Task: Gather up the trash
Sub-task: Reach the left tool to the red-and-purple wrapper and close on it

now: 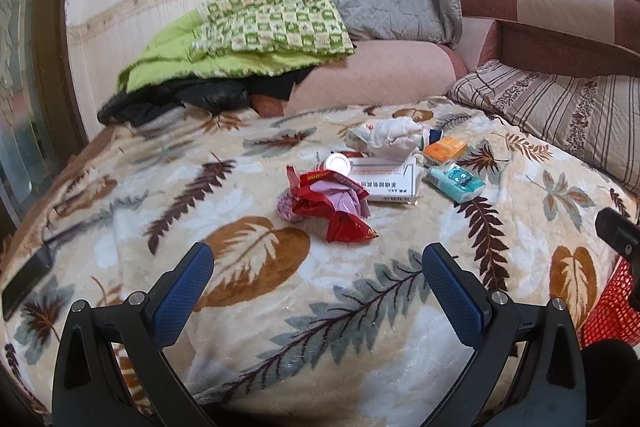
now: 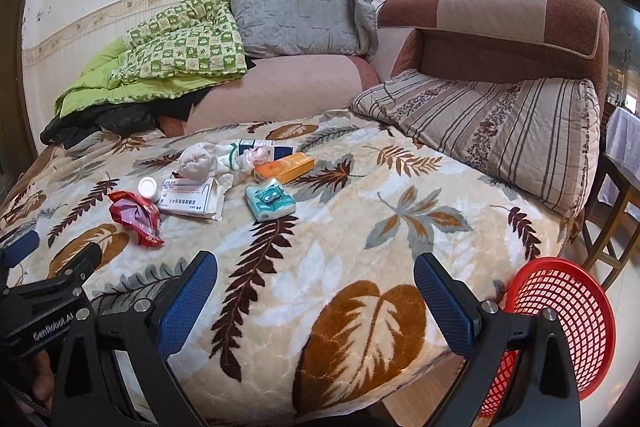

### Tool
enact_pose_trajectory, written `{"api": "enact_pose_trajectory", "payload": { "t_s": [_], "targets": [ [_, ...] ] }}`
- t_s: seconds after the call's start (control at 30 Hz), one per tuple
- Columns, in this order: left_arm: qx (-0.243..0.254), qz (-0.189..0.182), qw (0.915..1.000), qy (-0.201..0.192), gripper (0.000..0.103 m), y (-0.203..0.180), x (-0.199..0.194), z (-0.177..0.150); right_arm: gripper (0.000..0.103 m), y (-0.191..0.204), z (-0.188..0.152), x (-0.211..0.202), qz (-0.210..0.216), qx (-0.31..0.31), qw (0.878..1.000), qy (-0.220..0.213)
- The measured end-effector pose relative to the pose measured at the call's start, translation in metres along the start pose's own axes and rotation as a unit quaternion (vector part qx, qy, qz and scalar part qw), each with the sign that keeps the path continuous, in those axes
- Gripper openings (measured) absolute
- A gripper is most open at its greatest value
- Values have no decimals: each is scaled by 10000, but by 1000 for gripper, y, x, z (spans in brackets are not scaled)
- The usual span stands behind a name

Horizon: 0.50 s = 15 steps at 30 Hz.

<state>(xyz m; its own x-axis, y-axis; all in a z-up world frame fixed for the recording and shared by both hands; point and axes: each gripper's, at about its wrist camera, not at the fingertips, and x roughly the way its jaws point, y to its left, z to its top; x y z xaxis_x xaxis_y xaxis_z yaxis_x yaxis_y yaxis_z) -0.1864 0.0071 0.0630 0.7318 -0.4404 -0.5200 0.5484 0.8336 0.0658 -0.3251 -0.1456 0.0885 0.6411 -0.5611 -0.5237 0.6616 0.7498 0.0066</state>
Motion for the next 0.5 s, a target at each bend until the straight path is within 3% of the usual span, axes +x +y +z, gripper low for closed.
{"api": "enact_pose_trajectory", "payload": {
  "t_s": [0.2, 0.3, 0.43, 0.5],
  "targets": [
    [-553, -292, 9963, 596, 103, 23, 28, 13, 96, -5, 4, 16, 498, 166, 9978, 415],
    [-936, -402, 9909, 877, 103, 40, 44, 20, 93, -5, 4, 23, 762, 254, 9953, 541],
    [-1537, -669, 9786, 1195, 103, 56, 67, 31, 93, -1, 2, 32, 857, 283, 9935, 691],
    [-1647, -670, 9763, 1236, 103, 53, 79, 39, 93, -2, 1, 36, 892, 355, 9924, 767]
  ]
}}
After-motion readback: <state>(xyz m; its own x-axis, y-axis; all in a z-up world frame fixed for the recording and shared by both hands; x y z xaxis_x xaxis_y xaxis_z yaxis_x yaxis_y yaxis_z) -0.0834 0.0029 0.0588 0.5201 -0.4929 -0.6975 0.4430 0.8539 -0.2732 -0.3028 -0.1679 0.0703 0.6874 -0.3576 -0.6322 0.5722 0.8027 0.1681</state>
